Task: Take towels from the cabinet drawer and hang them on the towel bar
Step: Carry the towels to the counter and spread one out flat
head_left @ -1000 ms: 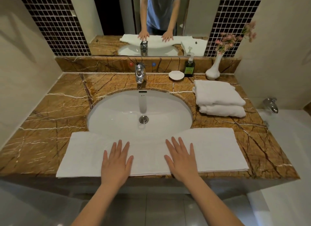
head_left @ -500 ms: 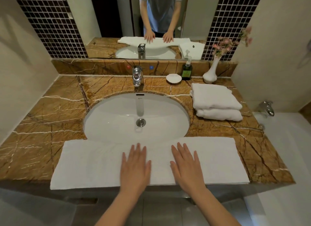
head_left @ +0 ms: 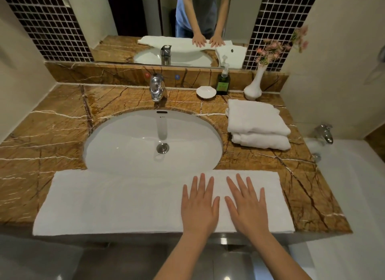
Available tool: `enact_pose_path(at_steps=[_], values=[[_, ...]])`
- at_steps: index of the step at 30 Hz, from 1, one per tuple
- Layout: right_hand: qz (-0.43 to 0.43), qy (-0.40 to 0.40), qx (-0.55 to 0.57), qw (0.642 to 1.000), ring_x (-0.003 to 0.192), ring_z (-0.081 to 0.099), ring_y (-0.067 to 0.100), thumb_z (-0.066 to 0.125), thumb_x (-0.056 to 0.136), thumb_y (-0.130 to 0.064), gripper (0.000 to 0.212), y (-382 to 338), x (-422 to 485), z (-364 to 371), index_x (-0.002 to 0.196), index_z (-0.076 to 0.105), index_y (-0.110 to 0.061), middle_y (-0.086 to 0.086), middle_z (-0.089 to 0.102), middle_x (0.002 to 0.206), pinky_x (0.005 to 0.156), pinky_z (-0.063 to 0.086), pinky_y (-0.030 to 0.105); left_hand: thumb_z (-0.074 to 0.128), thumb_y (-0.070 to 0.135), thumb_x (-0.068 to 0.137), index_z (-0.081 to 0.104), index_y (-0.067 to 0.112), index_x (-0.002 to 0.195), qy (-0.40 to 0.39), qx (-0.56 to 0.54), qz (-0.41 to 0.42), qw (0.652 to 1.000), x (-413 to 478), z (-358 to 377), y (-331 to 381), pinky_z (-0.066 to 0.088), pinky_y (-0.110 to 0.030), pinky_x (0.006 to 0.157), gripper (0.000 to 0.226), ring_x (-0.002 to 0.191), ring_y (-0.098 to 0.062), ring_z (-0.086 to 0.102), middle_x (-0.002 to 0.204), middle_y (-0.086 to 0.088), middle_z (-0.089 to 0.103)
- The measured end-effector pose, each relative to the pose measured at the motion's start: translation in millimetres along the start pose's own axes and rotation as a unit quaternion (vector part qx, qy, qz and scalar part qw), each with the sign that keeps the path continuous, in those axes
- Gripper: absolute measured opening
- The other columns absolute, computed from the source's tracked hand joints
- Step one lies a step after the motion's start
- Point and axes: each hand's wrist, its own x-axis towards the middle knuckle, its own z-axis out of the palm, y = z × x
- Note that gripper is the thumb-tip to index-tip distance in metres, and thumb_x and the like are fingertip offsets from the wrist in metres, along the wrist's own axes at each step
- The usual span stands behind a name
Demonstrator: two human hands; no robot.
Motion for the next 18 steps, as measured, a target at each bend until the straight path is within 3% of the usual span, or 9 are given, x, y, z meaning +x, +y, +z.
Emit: enact_pose_path(at_steps=[4,8,15,18], values=[[0.001,-0.008,-0.022,1.000,0.146,-0.018,0.013,-0.011,0.088,-0.060,0.058,8,2,-4,0.144,-0.018,-0.046,-0.013,-0.013,0.158,0.118,-0.009,0.049,0.010,0.048,0.098,-0.003,0.031,0.151,-0.004,-0.020,0.021,1.000,-1,-7,-11,-0.015,-0.038,0.114,0.057,0.146,-0.016,-0.012,0.159,0.004,-0.009],[0.021,-0.028,-0.020,0.999,0.145,-0.022,0.015,-0.006,0.091,-0.057,0.058,-7,2,-13,0.146,-0.017,-0.041,-0.008,-0.013,0.161,0.116,-0.011,0.054,0.012,0.044,0.098,0.003,0.029,0.152,0.045,0.008,-0.030,0.998,-10,-31,-74,-0.008,-0.038,0.116,0.057,0.147,-0.014,-0.006,0.160,0.004,-0.002],[-0.147,-0.025,0.091,0.985,0.147,-0.017,0.015,0.009,0.099,-0.050,0.057,-189,2,2,0.153,-0.002,-0.035,-0.008,-0.012,0.160,0.116,-0.017,0.047,0.009,0.046,0.096,0.012,0.026,0.152,0.067,0.051,-0.157,0.984,-34,-63,-210,0.002,-0.042,0.119,0.059,0.147,-0.016,0.003,0.160,0.002,0.008],[-0.158,-0.044,0.075,0.984,0.148,-0.014,0.018,0.013,0.101,-0.048,0.057,-233,-3,20,0.154,-0.002,-0.033,-0.004,-0.008,0.162,0.114,-0.021,0.049,0.001,0.050,0.095,0.008,0.030,0.151,0.055,0.070,-0.170,0.981,-41,-62,-242,0.000,-0.042,0.118,0.061,0.147,-0.016,0.001,0.160,0.003,0.005]])
